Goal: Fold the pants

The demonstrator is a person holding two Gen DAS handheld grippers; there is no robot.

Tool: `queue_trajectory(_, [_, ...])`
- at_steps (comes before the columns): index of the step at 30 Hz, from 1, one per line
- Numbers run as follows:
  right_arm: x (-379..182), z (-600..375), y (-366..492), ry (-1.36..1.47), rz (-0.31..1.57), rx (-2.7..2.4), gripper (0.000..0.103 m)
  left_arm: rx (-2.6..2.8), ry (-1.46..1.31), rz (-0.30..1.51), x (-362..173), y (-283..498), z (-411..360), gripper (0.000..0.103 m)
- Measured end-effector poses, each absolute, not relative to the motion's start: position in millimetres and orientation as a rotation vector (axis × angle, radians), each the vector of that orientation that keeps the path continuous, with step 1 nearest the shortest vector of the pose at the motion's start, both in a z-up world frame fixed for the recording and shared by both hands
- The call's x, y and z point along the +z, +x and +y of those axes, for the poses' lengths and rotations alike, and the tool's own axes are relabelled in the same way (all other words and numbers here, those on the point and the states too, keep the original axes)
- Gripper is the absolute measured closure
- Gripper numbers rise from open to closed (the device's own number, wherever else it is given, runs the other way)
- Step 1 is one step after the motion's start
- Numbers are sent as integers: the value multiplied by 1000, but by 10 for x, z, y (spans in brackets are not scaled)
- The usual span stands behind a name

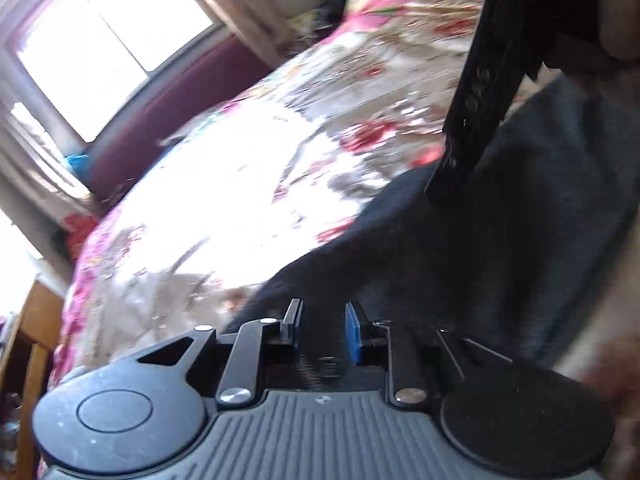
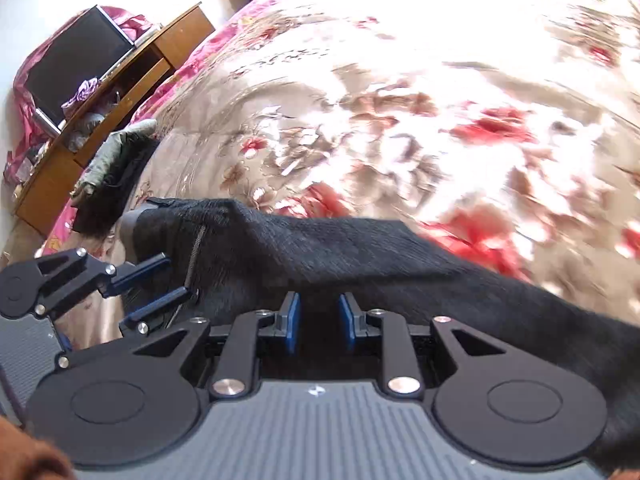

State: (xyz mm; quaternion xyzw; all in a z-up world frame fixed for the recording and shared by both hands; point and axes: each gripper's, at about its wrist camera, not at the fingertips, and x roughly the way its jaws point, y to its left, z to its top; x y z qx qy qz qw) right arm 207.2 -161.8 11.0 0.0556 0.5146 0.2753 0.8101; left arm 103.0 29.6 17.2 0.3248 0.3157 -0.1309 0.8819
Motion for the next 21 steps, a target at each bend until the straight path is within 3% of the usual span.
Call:
queue_trajectory(2, [-257,-1450,2130,129,1292,536,80,-239,701,786,-59,1200,429,64])
queue_trajectory(3, [-272,-1459,2088,157,1294,539,80,-231,721,841,-200,1210,530,63])
queue_trajectory(5, [-125,-1474,2069,115,1315,564,79,-259,751,783,-223,1050,670,63])
queue_trajectory(8, [246,-1669,2201,139,1202,584,77,-260,749,773,-93,1001,732,61])
queue_trajectory(9, [333,-1727,2327,164,1170,590,73,-254,718,759,-35,1018,755,61])
queue_trajectory(11, [329,-1806,2586,212,1145,607,50,-227,679,725,49,1099,741,61])
queue_trajectory(14, [-15,-1788,2942,183,1215,604,49,-212,655,681,59,1187,688,60])
queue_trajectory(16, [-202,-1778,3037,165,1301,615,57,-214,679,690,-43,1237,660,60])
queue_trajectory(17, [-185,-1773,3009,155,1295,643,70,-218,696,696,-99,1242,659,60])
queue_trajectory(19, [-122,-1761,2986,176,1303,685,85,-228,730,703,-185,1205,674,60])
queue_trajectory(21, [-49,-1765,2996,225,1312,698,91,-224,751,708,-208,1176,720,60])
